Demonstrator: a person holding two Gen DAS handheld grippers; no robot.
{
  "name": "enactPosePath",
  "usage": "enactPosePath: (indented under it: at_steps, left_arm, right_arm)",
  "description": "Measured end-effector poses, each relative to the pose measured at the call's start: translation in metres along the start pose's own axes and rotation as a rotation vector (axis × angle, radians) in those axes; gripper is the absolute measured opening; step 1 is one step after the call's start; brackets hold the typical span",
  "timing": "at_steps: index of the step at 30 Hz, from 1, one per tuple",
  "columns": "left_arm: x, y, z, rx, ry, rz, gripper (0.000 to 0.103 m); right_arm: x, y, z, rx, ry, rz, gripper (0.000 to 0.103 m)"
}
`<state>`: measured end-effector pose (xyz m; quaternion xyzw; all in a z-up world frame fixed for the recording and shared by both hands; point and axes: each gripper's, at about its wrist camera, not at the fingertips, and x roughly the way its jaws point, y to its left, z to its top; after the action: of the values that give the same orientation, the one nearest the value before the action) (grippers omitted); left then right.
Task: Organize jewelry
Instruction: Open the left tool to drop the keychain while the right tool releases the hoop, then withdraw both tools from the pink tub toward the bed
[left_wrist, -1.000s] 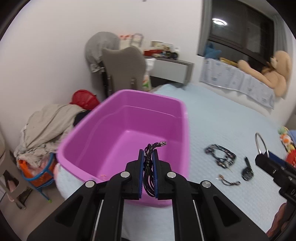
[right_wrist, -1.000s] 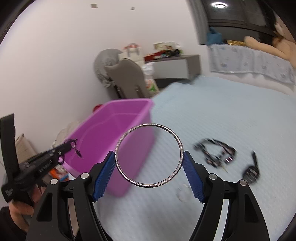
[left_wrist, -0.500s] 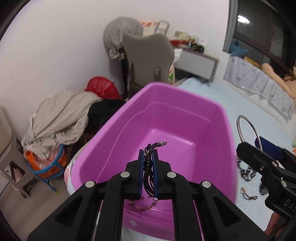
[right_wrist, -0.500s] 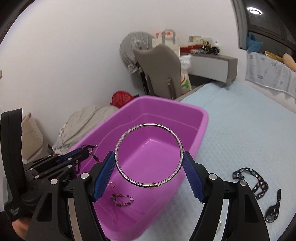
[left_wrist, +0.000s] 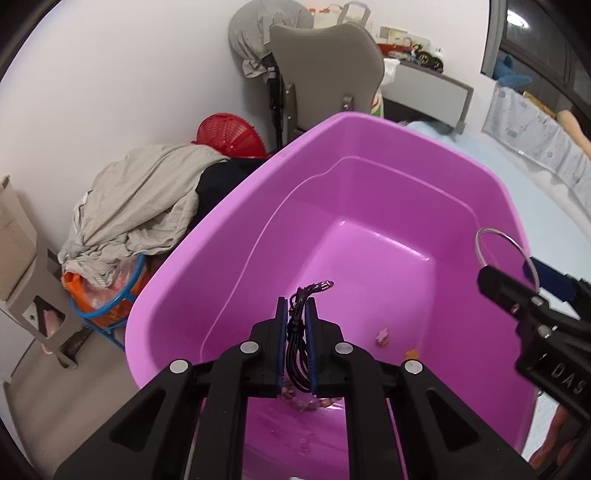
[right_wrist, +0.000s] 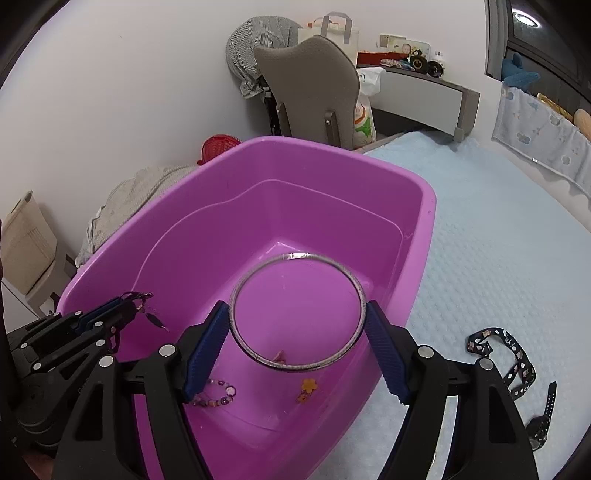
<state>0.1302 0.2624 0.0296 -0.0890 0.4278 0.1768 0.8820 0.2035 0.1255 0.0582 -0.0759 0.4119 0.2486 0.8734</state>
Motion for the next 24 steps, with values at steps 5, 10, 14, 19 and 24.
enactPosePath:
  at_steps: [5, 10, 14, 19, 24]
  left_arm:
    - [-0.005, 0.004, -0.002, -0.003, -0.017, 0.028, 0.064]
    - [-0.02, 0.005, -0.003, -0.021, -0.068, 0.035, 0.083]
    - [-0.024, 0.008, -0.005, -0.041, -0.067, 0.037, 0.083]
    - [-0.033, 0.008, -0.008, -0.047, -0.074, 0.032, 0.083]
    - [-0.042, 0.009, -0.012, -0.05, -0.079, 0.028, 0.083]
  right_arm:
    - [-0.002, 0.002, 0.001, -0.019, 0.0, -0.028, 0.072]
    - [-0.01, -0.001, -0.004, 0.0, -0.003, -0.023, 0.072]
    - [-0.016, -0.003, -0.006, 0.012, -0.008, -0.02, 0.072]
    - [-0.026, -0.004, -0.011, 0.022, -0.015, -0.023, 0.072]
    - [-0.038, -0.002, -0.018, 0.027, -0.024, -0.021, 0.072]
